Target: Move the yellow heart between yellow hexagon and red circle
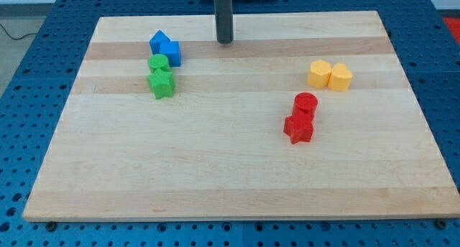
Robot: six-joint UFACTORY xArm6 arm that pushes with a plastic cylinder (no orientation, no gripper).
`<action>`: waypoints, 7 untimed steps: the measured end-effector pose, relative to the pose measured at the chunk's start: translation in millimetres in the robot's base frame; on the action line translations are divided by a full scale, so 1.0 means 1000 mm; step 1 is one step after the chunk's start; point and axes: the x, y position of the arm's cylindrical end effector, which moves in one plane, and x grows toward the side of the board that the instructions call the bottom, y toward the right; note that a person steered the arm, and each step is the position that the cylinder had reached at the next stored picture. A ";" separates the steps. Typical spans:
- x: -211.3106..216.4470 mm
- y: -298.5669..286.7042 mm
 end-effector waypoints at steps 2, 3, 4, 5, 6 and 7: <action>-0.008 0.026; -0.004 0.111; 0.018 0.181; 0.044 0.201; 0.069 0.201; 0.088 0.203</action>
